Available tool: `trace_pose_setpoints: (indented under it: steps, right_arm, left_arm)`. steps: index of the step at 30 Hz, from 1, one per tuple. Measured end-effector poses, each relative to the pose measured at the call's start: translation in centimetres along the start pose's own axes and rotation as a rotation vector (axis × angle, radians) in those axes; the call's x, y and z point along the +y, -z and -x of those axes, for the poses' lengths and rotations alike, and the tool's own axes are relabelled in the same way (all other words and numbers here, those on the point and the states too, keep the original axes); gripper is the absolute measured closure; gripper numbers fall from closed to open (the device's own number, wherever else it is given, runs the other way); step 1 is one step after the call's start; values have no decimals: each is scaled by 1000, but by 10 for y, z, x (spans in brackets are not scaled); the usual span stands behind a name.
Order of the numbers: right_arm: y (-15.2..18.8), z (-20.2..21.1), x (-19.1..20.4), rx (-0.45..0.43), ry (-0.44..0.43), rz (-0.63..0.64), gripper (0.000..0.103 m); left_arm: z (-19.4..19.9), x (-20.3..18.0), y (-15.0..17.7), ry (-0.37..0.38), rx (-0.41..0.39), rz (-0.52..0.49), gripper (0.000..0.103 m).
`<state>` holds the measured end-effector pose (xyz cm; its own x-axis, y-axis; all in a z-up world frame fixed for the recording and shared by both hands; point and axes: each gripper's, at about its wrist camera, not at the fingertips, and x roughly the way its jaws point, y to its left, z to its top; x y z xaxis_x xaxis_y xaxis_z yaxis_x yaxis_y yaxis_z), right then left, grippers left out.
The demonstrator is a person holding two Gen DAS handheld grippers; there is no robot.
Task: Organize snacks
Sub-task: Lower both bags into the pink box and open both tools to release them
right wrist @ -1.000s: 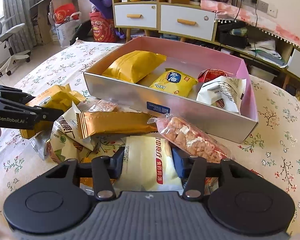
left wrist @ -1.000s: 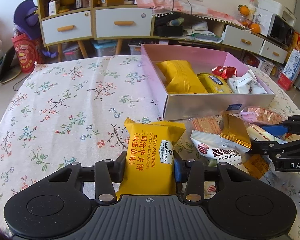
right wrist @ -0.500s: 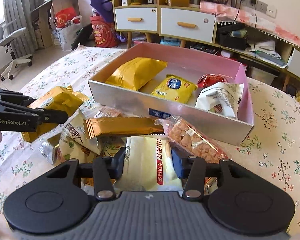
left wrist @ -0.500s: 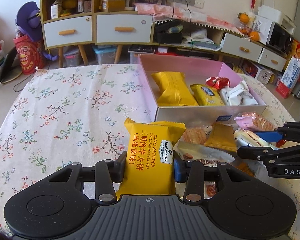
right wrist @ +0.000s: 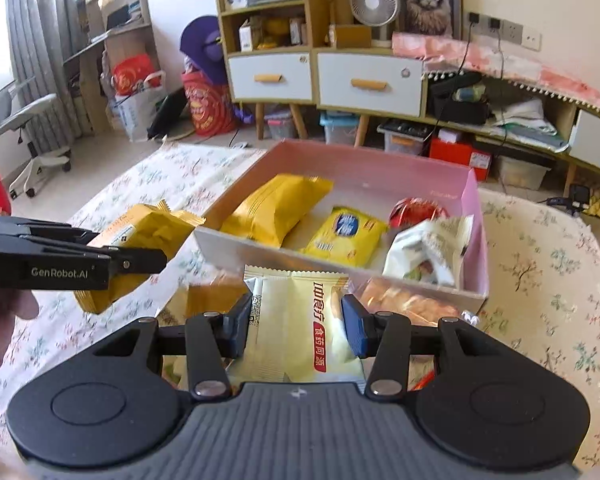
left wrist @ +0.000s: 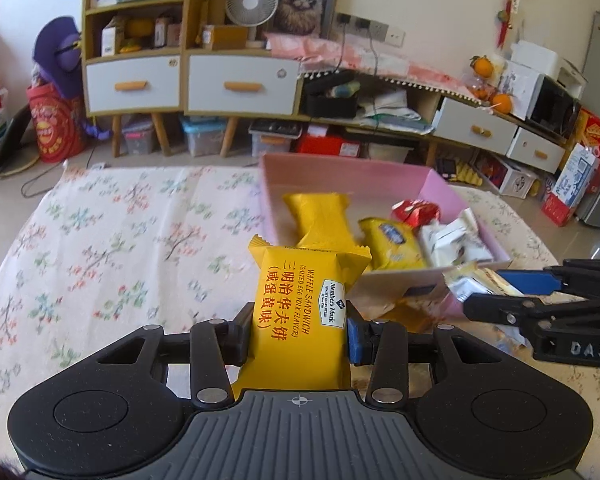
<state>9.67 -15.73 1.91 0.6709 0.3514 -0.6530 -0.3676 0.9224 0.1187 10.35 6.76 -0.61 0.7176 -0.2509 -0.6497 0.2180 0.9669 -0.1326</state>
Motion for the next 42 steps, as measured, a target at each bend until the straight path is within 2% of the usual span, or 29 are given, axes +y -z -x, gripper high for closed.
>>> trace_pose_setpoints:
  steps: [10,16,23,31,42]
  right_arm:
    - [-18,3,-33,-58,44,-121,59]
    - [-24,-4,-52,-63,67,-192,59]
    - [-44,-22,-76,-80,101,-232,59]
    - [-55,-52,-90,-98,73,-268,59]
    - [-62,-76,-102,-89,68,-290,59]
  left_arm:
    - [-14,-34,-20,28,-7,-8,63]
    - [-42,-52,-36,8,24,-73,63]
    - [-74,-63,-61,21,32,-76,63]
    - [-114,-77,-76,21,40,-101,63]
    - [-154,-76,-81,-48,38,-136,63]
